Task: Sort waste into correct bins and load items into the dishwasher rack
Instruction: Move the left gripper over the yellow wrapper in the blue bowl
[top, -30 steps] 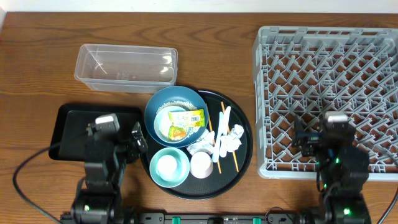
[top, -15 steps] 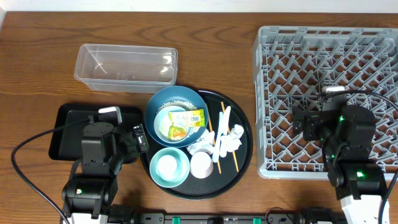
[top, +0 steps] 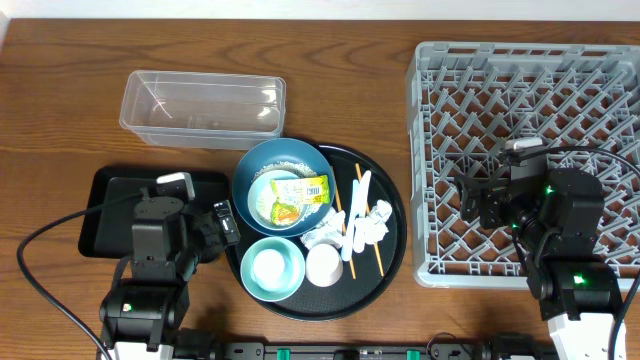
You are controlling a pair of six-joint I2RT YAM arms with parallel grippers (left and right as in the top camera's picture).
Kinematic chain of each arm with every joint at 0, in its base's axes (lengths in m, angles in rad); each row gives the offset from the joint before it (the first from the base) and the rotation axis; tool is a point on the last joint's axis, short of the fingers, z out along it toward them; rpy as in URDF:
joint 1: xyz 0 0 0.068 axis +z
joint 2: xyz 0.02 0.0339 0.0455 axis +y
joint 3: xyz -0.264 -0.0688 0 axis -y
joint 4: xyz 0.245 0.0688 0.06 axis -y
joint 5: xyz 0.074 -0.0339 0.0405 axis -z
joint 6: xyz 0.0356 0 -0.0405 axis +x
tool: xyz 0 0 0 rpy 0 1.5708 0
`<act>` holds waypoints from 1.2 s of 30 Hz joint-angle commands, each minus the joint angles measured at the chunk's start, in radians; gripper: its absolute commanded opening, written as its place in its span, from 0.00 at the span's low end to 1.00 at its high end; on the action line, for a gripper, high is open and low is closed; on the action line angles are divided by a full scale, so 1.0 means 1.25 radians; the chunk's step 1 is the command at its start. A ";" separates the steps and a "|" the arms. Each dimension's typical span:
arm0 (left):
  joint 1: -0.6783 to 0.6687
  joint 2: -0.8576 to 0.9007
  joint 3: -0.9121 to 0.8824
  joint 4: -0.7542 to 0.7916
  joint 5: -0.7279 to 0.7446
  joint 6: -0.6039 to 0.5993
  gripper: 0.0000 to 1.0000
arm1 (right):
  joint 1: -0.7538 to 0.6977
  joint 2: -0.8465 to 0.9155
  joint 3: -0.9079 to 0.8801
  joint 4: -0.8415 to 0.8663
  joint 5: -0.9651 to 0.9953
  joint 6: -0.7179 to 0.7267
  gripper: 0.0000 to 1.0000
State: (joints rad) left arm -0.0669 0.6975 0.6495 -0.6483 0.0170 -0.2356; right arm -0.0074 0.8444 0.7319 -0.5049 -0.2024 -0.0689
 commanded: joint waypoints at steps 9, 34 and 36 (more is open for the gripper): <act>0.005 -0.002 0.020 -0.004 0.002 -0.020 0.98 | -0.004 0.005 0.019 -0.004 -0.005 0.006 0.99; 0.005 0.199 0.179 -0.148 0.043 -0.132 0.98 | 0.145 0.198 0.175 -0.115 0.111 0.002 0.95; 0.005 0.197 0.179 -0.103 0.043 -0.133 0.98 | 0.145 0.198 0.175 -0.114 0.151 0.038 0.96</act>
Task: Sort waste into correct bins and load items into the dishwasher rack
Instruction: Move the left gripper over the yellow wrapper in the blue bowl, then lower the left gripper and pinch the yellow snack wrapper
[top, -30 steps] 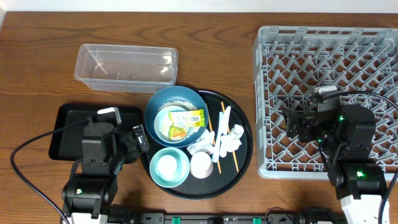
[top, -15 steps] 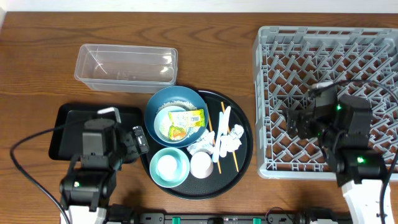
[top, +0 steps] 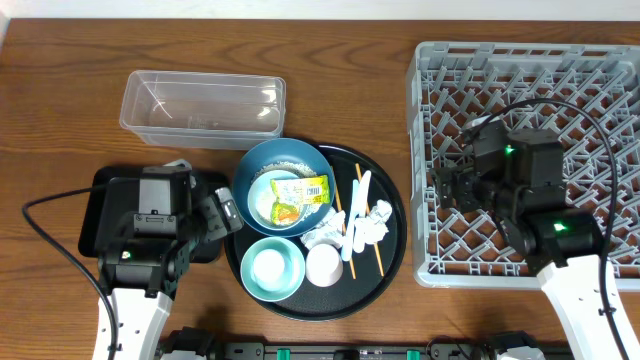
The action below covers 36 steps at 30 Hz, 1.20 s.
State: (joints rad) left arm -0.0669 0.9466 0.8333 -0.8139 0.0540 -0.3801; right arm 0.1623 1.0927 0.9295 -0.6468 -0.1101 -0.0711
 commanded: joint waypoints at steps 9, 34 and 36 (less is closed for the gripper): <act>0.003 0.021 0.031 0.155 0.085 0.004 0.98 | 0.003 -0.002 0.016 -0.004 0.112 0.111 0.99; -0.231 0.421 0.047 0.330 0.131 0.063 0.91 | 0.000 -0.002 0.016 -0.043 0.111 0.153 0.99; -0.246 0.436 0.047 0.331 0.131 0.063 0.89 | 0.000 -0.002 0.016 -0.043 0.112 0.156 0.99</act>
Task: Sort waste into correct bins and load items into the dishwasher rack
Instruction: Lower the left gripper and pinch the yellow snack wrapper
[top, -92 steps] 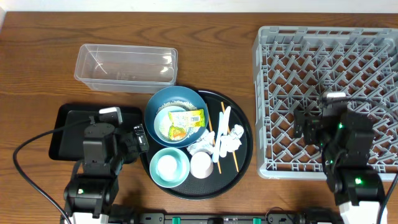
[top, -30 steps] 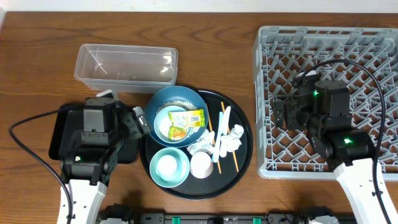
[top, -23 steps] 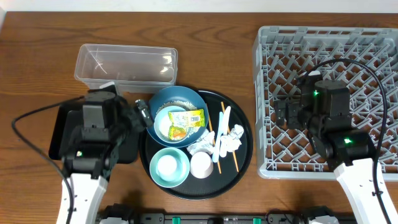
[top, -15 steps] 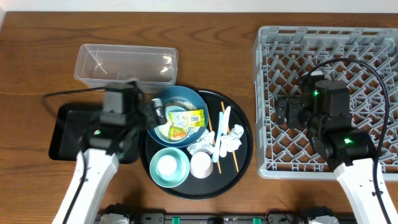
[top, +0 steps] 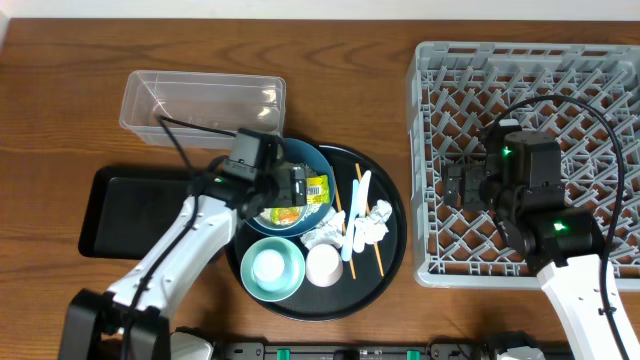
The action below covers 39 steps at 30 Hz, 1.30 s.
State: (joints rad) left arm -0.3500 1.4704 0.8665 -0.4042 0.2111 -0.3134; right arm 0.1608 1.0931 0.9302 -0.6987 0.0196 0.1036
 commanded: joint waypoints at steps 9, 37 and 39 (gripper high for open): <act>-0.034 0.059 0.021 0.004 0.005 0.010 0.49 | 0.001 -0.002 0.016 -0.003 0.008 0.025 0.99; -0.033 -0.035 0.046 0.021 -0.128 0.011 0.68 | 0.001 -0.002 0.016 -0.019 0.008 0.025 0.99; -0.033 -0.019 0.040 0.020 -0.128 0.010 0.68 | 0.001 -0.002 0.016 -0.019 0.008 0.025 0.99</act>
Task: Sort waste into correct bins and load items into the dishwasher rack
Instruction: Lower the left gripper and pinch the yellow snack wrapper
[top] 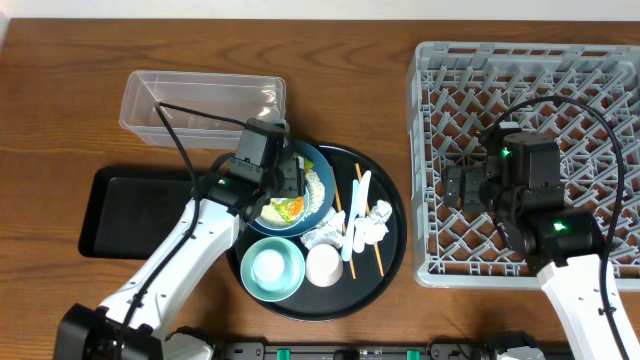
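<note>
A round black tray (392,250) carries a large blue bowl (318,172) with a green-and-yellow wrapper (284,209) lying in it. My left gripper (294,182) is low over that bowl, right above the wrapper and hiding most of it; its jaws are not clear from above. Also on the tray are a small teal bowl (272,268), a white cup (323,265), crumpled tissues (373,222), wooden chopsticks (378,255) and a white utensil (361,195). My right gripper (455,188) hovers open over the grey dishwasher rack (440,110), holding nothing.
A clear plastic bin (200,105) stands at the back left. A flat black rectangular tray (135,210) lies at the left, with the left arm reaching across its right side. The rack fills the right side of the table.
The left gripper has shifted slightly and now covers the wrapper in the blue bowl, which showed beside it before. The right arm has not moved.
Both arms first sat at the front, the left gripper by the black rectangular tray, the right over the rack's front. Then both had lifted somewhat. The left then reached over the blue bowl and now sits on the wrapper; the right stays over the rack.
</note>
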You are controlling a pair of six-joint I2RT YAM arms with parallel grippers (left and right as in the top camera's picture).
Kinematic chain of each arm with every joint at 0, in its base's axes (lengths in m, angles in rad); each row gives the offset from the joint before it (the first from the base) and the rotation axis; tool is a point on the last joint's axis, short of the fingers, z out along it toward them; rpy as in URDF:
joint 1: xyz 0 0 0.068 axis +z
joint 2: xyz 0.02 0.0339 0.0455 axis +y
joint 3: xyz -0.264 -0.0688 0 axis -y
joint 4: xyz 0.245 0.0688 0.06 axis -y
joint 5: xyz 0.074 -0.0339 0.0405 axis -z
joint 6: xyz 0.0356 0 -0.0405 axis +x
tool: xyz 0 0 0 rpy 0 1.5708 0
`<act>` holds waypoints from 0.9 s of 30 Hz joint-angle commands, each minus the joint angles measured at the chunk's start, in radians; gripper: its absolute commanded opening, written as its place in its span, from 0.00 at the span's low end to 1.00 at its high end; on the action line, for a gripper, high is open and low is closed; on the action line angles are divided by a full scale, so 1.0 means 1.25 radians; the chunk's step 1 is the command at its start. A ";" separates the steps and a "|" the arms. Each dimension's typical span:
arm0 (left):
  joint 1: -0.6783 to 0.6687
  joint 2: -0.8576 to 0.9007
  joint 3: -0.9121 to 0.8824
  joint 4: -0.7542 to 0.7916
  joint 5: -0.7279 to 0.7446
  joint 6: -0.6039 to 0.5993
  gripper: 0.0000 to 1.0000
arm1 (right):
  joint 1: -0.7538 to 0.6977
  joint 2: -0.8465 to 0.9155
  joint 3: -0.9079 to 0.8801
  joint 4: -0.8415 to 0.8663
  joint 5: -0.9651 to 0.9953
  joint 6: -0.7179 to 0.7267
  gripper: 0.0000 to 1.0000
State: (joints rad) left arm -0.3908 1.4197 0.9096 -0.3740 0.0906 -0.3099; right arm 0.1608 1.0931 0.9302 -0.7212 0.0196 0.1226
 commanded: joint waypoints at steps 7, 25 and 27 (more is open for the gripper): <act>-0.001 0.101 0.001 -0.005 -0.031 0.008 0.68 | 0.001 -0.002 0.016 -0.013 0.008 0.009 0.99; -0.001 0.114 0.001 -0.023 -0.031 0.008 0.06 | 0.001 -0.002 0.016 -0.016 0.008 0.009 0.99; -0.001 0.110 0.001 -0.023 -0.031 0.008 0.06 | 0.001 -0.002 0.016 -0.016 0.008 0.009 0.99</act>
State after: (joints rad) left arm -0.3912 1.5597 0.9096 -0.3969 0.0673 -0.3080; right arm 0.1608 1.0931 0.9302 -0.7403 0.0196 0.1226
